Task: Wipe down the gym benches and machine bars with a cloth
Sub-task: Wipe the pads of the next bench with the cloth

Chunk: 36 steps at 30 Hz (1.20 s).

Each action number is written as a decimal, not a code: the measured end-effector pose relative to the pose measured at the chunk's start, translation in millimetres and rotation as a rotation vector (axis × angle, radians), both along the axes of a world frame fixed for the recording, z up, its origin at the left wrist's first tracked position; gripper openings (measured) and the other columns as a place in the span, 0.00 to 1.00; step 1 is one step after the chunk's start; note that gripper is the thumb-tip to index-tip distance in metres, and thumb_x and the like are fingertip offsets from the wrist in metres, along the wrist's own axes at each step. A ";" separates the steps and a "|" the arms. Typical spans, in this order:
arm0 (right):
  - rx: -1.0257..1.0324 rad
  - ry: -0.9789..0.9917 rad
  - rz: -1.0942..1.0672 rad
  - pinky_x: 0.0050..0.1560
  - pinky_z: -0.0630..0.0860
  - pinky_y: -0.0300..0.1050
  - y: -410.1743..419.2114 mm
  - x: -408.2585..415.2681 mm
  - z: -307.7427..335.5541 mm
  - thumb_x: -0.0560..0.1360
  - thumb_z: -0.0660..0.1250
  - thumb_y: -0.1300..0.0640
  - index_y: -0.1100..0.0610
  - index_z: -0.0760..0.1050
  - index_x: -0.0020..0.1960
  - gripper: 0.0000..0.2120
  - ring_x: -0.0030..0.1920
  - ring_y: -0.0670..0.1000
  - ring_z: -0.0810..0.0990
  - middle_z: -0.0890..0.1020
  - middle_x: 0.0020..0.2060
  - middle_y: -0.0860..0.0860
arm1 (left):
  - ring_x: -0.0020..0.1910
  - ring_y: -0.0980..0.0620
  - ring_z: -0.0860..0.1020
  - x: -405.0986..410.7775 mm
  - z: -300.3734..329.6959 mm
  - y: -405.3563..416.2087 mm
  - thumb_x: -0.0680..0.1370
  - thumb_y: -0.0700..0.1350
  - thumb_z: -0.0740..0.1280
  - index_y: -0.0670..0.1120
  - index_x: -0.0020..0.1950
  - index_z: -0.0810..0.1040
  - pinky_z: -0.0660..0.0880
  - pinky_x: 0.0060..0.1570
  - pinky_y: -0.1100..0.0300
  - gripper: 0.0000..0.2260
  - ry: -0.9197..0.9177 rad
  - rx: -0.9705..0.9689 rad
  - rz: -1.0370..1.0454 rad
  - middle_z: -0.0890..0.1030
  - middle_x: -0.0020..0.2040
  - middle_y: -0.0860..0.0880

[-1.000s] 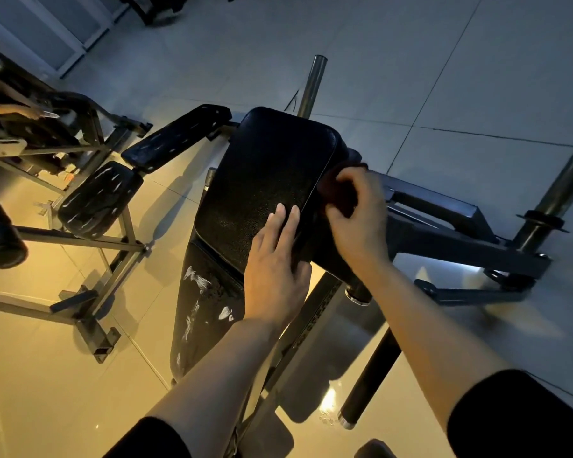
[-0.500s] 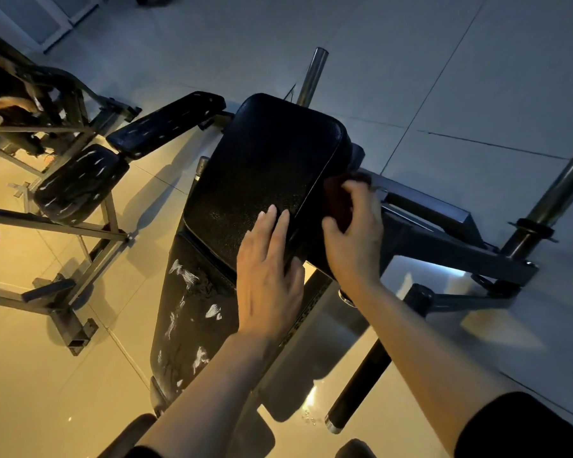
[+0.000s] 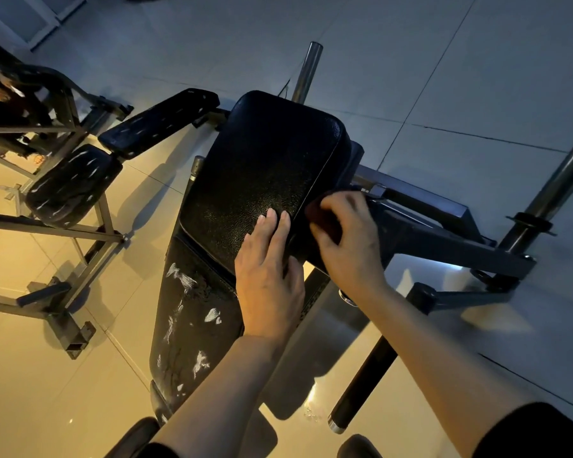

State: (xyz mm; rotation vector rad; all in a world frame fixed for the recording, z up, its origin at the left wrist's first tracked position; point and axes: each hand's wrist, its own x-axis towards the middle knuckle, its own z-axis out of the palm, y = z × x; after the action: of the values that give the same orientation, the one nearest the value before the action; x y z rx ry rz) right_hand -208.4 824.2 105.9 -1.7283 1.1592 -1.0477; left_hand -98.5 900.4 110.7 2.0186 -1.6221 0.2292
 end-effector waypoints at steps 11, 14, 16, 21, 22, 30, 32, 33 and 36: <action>0.016 -0.121 -0.181 0.52 0.66 0.19 -22.5 5.2 15.3 0.76 0.64 0.67 0.56 0.70 0.63 0.18 0.63 0.49 0.69 0.68 0.63 0.54 | 0.74 0.59 0.56 0.0 6.8 1.4 0.75 0.45 0.59 0.47 0.74 0.66 0.48 0.74 0.66 0.25 0.035 0.018 -0.012 0.67 0.73 0.49; 0.041 -0.022 0.060 0.53 0.70 0.27 9.6 6.3 -2.1 0.74 0.66 0.69 0.54 0.72 0.62 0.20 0.64 0.48 0.67 0.67 0.63 0.51 | 0.76 0.57 0.56 -0.4 8.7 9.5 0.76 0.46 0.59 0.47 0.75 0.64 0.50 0.76 0.60 0.26 0.080 0.019 -0.038 0.65 0.74 0.50; 0.019 0.043 0.149 0.55 0.70 0.29 28.0 1.7 -13.9 0.73 0.67 0.70 0.55 0.73 0.61 0.20 0.64 0.49 0.69 0.69 0.62 0.51 | 0.77 0.55 0.56 1.1 3.9 22.8 0.76 0.44 0.62 0.45 0.75 0.62 0.53 0.76 0.56 0.27 0.107 -0.019 0.008 0.64 0.75 0.50; 0.078 -0.129 -0.179 0.52 0.64 0.17 15.8 4.8 0.2 0.76 0.67 0.64 0.56 0.71 0.63 0.16 0.59 0.44 0.69 0.70 0.61 0.52 | 0.76 0.52 0.58 12.3 -4.2 47.4 0.75 0.44 0.61 0.45 0.75 0.62 0.53 0.76 0.52 0.28 0.076 -0.022 0.125 0.64 0.74 0.48; 0.068 -0.138 -0.193 0.51 0.64 0.18 15.6 10.5 2.4 0.76 0.67 0.63 0.56 0.71 0.63 0.16 0.59 0.44 0.70 0.71 0.60 0.52 | 0.75 0.52 0.59 14.8 -4.6 48.4 0.75 0.44 0.61 0.45 0.75 0.64 0.52 0.76 0.51 0.27 0.062 -0.010 0.108 0.66 0.74 0.47; 0.026 -0.073 -0.029 0.53 0.67 0.20 52.7 22.0 -13.5 0.73 0.69 0.68 0.59 0.74 0.58 0.15 0.57 0.45 0.72 0.70 0.56 0.48 | 0.73 0.56 0.62 22.6 -7.1 50.3 0.72 0.35 0.64 0.44 0.71 0.69 0.50 0.76 0.54 0.27 0.088 -0.043 0.045 0.71 0.70 0.49; 0.027 -0.108 -0.180 0.53 0.65 0.20 43.2 22.3 -6.6 0.74 0.69 0.67 0.60 0.74 0.59 0.15 0.56 0.46 0.71 0.71 0.56 0.51 | 0.73 0.58 0.61 25.2 -7.5 50.5 0.71 0.31 0.66 0.45 0.72 0.70 0.49 0.76 0.55 0.29 0.098 -0.035 0.040 0.70 0.70 0.51; 0.018 -0.129 -0.244 0.53 0.66 0.20 39.0 24.3 -2.3 0.74 0.69 0.66 0.60 0.74 0.60 0.14 0.56 0.46 0.71 0.72 0.56 0.53 | 0.74 0.58 0.60 26.0 -7.7 50.9 0.70 0.30 0.67 0.45 0.72 0.69 0.48 0.76 0.56 0.30 0.098 -0.030 0.035 0.69 0.71 0.51; 0.010 -0.166 -0.250 0.52 0.67 0.21 39.8 31.7 1.4 0.74 0.69 0.66 0.60 0.75 0.58 0.13 0.55 0.45 0.72 0.74 0.55 0.55 | 0.74 0.54 0.62 26.1 -7.2 51.2 0.70 0.31 0.66 0.43 0.72 0.70 0.49 0.76 0.57 0.29 0.106 -0.013 0.018 0.70 0.71 0.48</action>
State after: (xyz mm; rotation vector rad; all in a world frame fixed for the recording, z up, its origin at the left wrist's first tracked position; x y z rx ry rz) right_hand -176.7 863.9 107.3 -1.4824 1.2927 -1.3067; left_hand -72.5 951.6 103.5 2.0019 -1.5339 0.1359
